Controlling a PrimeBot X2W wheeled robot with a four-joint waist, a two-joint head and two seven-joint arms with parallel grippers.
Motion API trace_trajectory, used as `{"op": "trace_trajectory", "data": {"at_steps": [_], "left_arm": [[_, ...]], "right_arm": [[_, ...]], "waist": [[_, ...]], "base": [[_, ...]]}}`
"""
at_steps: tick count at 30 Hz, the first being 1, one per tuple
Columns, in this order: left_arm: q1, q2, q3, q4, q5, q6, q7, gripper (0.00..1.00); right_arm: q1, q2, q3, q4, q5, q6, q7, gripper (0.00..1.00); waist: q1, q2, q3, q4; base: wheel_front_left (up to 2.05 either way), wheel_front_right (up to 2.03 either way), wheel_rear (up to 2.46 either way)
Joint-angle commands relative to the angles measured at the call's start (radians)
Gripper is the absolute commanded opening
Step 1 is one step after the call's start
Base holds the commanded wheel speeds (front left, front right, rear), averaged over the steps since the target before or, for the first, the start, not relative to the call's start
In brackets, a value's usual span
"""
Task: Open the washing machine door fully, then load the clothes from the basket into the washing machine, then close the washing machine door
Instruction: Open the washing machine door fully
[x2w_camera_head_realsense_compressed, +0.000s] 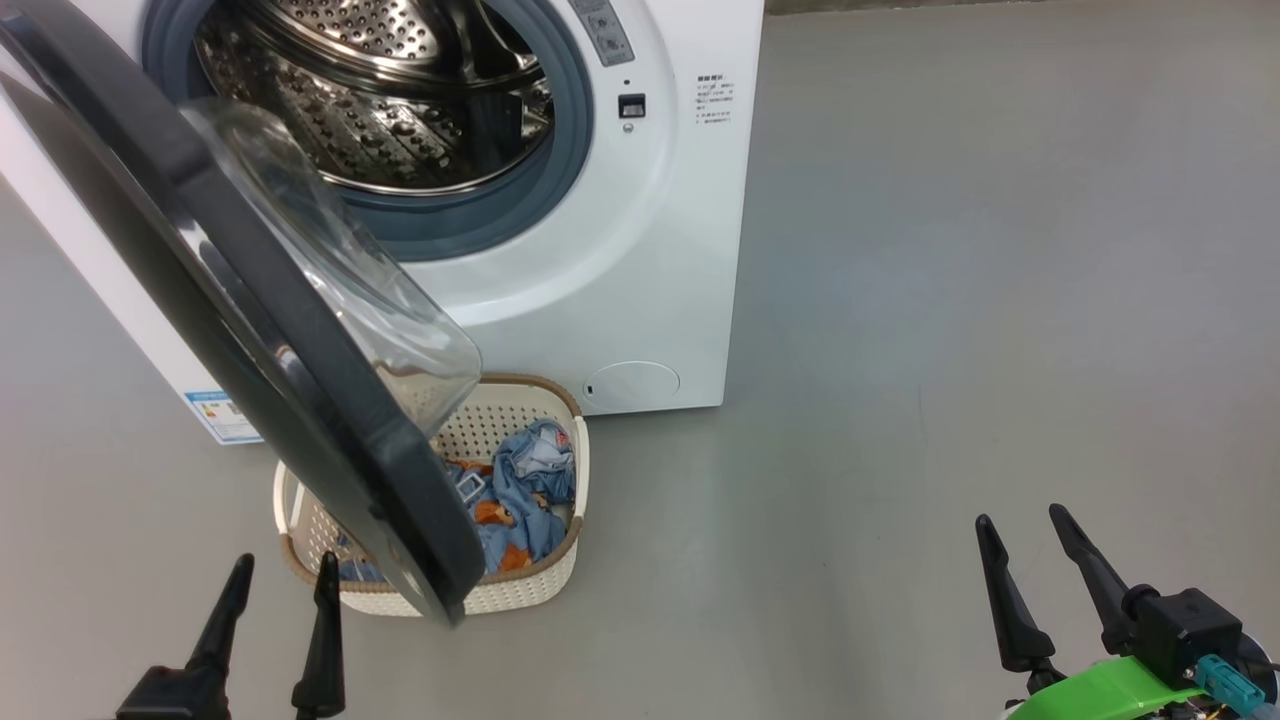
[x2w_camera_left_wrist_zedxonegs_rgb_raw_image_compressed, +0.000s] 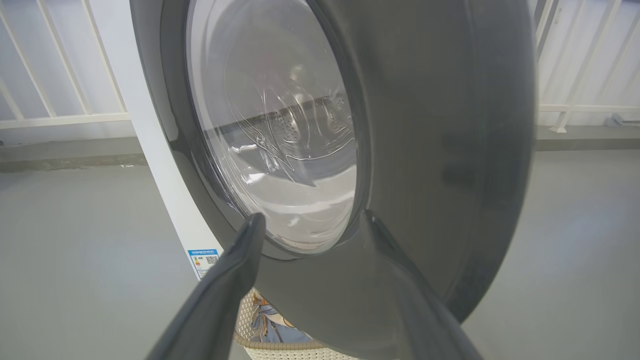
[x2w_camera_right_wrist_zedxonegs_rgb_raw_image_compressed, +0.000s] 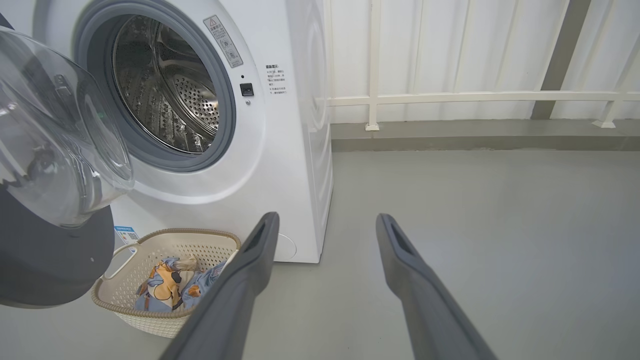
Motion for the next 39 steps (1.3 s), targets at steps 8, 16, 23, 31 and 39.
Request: {"op": "trace_trajectory", "data": {"at_steps": [8, 16, 23, 31, 39], "left_arm": [[-0.028, 0.010, 0.033, -0.018, 0.000, -0.008, -0.006, 0.00], [-0.048, 0.009, 0.056, -0.099, -0.013, -0.011, -0.006, 0.00], [-0.102, 0.010, 0.067, -0.286, 0.007, -0.014, -0.006, 0.00], [-0.178, 0.021, -0.044, -0.449, -0.004, -0.035, -0.006, 0.00], [-0.244, 0.021, -0.269, -0.463, -0.057, -0.043, 0.028, 0.00]], "right_arm": [[-0.021, -0.009, 0.024, -0.021, -0.005, 0.001, -0.009, 1.00], [-0.020, -0.004, 0.002, -0.016, -0.014, 0.001, -0.009, 1.00], [-0.015, 0.006, -0.011, -0.012, -0.032, 0.001, -0.009, 1.00], [-0.015, 0.015, -0.013, -0.006, -0.050, 0.001, -0.009, 1.00], [-0.018, 0.022, -0.014, -0.001, -0.059, 0.001, -0.009, 1.00]], "waist": [[0.0000, -0.0001, 0.008, 0.003], [0.0000, -0.0001, 0.009, 0.005], [0.0000, -0.0001, 0.004, 0.003], [0.0000, -0.0001, -0.001, 0.003], [0.0000, -0.0001, 0.002, 0.002]], "base": [[0.00, 0.00, 0.00], [0.00, 0.00, 0.00], [0.00, 0.00, 0.00], [0.00, 0.00, 0.00], [0.00, 0.00, 0.00]]}}
